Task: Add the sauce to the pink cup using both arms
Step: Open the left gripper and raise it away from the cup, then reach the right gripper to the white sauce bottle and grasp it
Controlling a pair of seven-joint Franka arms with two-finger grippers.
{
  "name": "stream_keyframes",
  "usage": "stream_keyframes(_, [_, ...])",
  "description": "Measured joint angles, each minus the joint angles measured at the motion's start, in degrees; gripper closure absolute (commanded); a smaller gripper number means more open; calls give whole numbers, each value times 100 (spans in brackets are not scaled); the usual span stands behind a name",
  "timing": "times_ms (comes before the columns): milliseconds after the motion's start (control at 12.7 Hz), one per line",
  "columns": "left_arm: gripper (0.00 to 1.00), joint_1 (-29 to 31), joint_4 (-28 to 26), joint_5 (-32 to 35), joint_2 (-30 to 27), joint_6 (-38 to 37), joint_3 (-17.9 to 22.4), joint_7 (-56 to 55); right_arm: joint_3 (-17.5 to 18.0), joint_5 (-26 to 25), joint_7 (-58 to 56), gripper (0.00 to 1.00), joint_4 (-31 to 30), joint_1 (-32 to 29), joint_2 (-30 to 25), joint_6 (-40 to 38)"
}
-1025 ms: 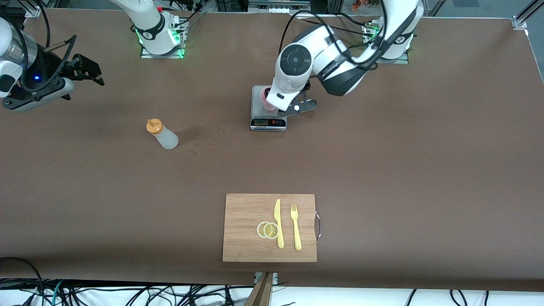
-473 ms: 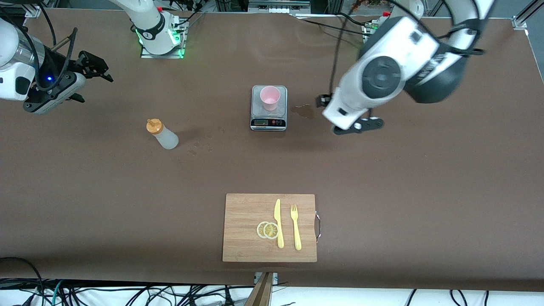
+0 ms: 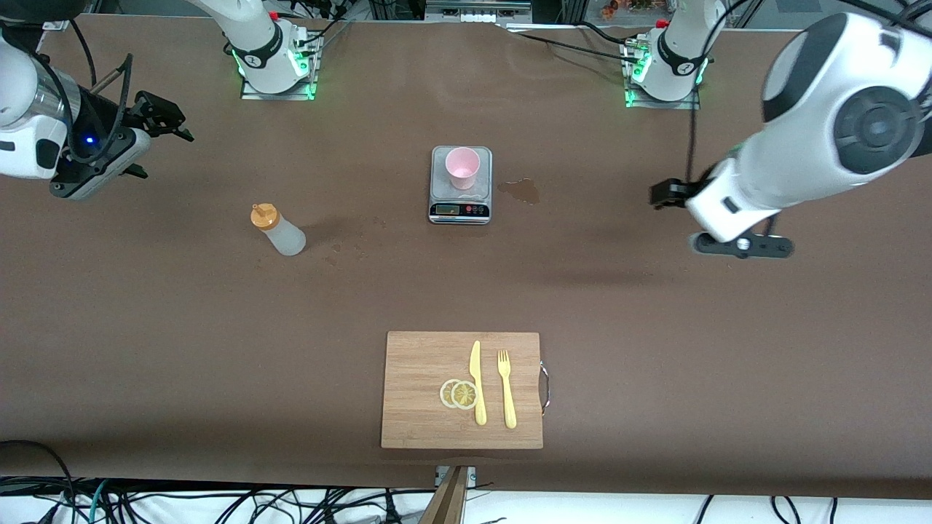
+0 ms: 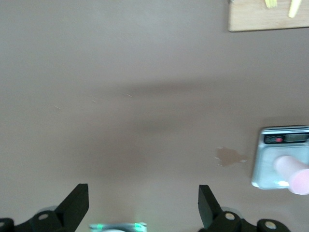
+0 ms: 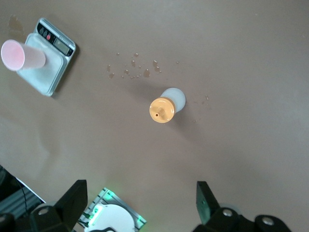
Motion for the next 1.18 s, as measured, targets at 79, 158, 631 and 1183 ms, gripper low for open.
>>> stream_keyframes(79, [0,-277,-259,-19,-256,263,573,344,-139,153,-442,0,-50,-4,72,54])
stream_keyframes(158, [0,-499,-647,-24,-585,714,1045,528,-338,392,-1026,0,-95,-10,190,110])
stream_keyframes(631, [0,-646,-2046,-30,-1845,1295,1473,638,-946,1353,-3952,0,-147,-291,1073,265])
stream_keyframes(1183, [0,-681,-1919,-31,-1808,1291,1458,638,-960,3288,-8251,0,-549,-1312,2337,-286])
